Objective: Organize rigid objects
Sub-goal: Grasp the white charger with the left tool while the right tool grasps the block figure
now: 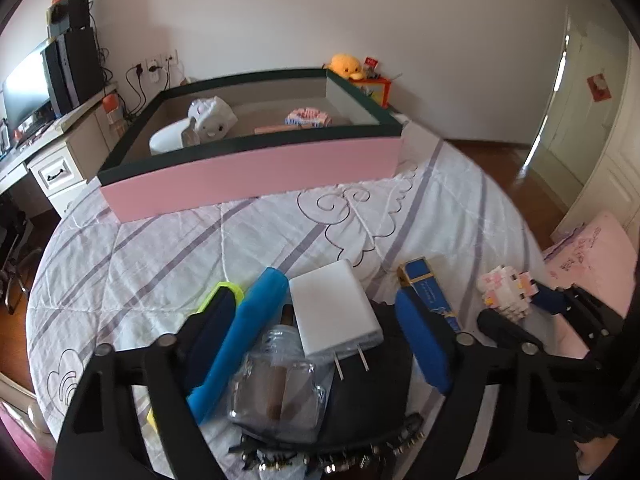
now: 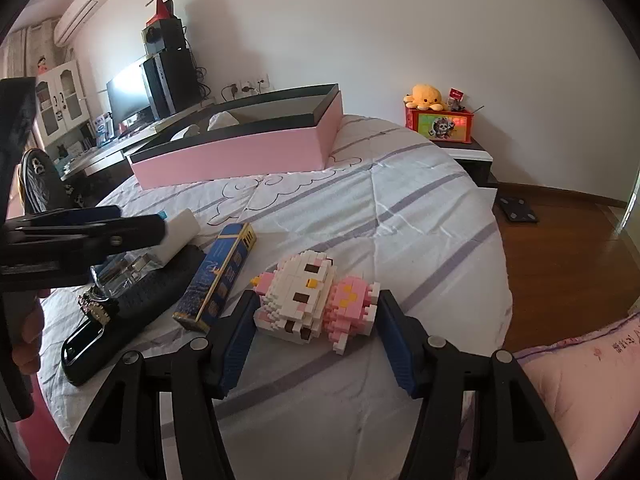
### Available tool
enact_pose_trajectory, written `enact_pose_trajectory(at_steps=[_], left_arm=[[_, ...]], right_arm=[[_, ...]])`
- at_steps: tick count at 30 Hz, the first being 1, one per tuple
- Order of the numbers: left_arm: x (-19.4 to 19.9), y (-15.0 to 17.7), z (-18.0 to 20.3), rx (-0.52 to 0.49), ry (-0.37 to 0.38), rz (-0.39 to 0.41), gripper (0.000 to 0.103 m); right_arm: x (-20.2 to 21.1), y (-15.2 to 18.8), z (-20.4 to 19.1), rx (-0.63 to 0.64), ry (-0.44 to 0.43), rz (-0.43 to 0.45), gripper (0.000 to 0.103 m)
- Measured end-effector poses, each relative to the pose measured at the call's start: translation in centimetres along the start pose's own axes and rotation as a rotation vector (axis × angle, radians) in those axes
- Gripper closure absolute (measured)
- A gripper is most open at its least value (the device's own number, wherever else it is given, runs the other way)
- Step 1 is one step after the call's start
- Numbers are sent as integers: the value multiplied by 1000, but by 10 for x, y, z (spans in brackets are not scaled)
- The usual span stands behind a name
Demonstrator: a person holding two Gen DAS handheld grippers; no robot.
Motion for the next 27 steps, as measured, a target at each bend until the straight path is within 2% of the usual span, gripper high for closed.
enact_pose_trajectory(at_steps=[5,10,15,18,27], left_arm=[[-11,-4,-1,-6,-60,-19,32],[-15,-8,12,-65,-119,-19,43],[-22,-15,25,-122,-108,-26,58],[-23,-16,28,-144,-137,-27,58],[-17,-18,21,-89,-95,0,59]], right_arm=[[-4,-3,1,12,-11,8,42],[-6,-4,-1,24,-4,21,42],[-7,-5,-1,36,3,31,42],[-7,-5,0,34,-7,36,42],[-4,-7,4,13,-38,47,43]])
Point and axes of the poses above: each gripper's, at about its wrist camera, not at the fingertips, and x roughly against the way its jaws point, z to its right, y to its underside, the point moved 5 cm from there along -x, roughly the way its jaws point, and after that the axes turned 13 degrees about -z, right-handed, at the moved point
